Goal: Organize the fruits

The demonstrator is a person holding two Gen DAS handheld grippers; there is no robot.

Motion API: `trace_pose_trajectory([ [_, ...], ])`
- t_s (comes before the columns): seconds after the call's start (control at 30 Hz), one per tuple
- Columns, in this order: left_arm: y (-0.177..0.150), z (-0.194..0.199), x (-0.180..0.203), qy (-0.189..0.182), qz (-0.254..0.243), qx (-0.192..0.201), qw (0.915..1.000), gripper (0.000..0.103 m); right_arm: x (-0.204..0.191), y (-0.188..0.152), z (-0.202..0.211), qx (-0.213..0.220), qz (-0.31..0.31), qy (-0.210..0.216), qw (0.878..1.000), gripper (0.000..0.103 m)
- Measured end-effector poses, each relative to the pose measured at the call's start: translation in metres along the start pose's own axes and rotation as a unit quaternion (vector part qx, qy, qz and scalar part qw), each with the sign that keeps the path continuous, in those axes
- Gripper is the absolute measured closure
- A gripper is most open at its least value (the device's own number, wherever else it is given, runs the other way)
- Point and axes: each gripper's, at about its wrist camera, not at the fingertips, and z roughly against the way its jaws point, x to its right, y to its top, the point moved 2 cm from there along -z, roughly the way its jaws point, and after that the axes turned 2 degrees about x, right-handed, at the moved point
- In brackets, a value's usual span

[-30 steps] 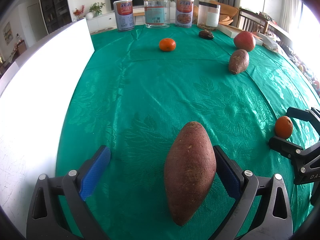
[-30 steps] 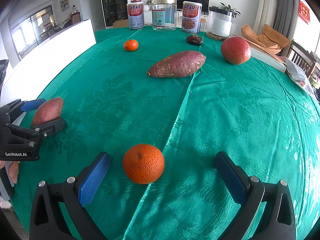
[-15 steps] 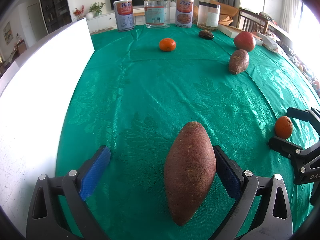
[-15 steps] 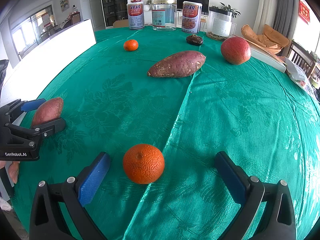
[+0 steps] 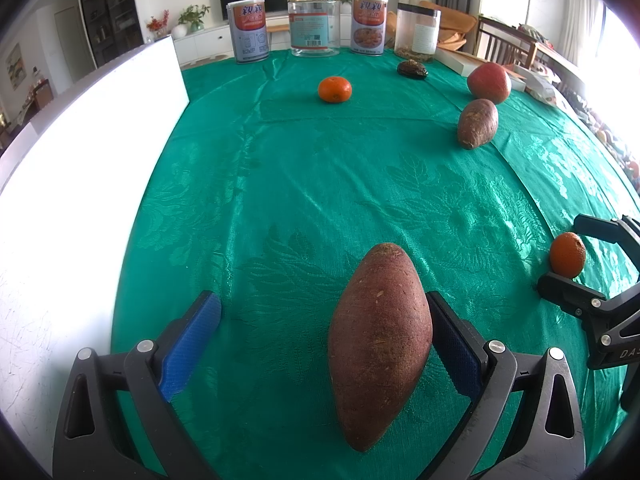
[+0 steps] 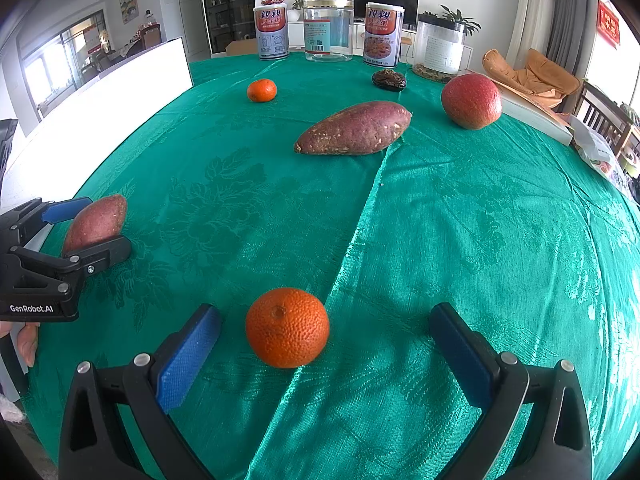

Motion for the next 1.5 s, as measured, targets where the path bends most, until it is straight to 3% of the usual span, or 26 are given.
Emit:
trace_pose_trajectory([
  [0.7, 0.0, 0.0, -0.001, -0.004, 0.002, 0.0, 1.0, 0.003, 0.0, 0.0, 0.0, 0.0, 0.001, 0.0, 1.0, 0.0],
  [0.87, -0.003, 0.006, -0.002, -0.053, -0.053, -0.056, 0.9956, 0.004, 0.0, 0.0, 0.0, 0.0, 0.001, 0.0, 1.0, 0.0],
  [1.07, 0.002, 0.015, -0.015, -0.098, -0.015, -0.079, 0.9919, 0.006, 0.0, 0.0, 0.0, 0.0, 0.001, 0.0, 1.0, 0.0],
  [1.4, -0.001, 0.01, 0.006, -0.069, -0.048, -0.083, 0.993, 0.015, 0.002, 0.002, 0.0, -0.001, -0.023, -0.017, 1.0, 0.0],
  [1.5, -0.003, 0.017, 0.006, -0.079, -0.045, -0.088, 0.9919, 0.015, -0.008, 0.008, 0.0, -0.045, -0.027, -0.016, 0.999, 0.001],
])
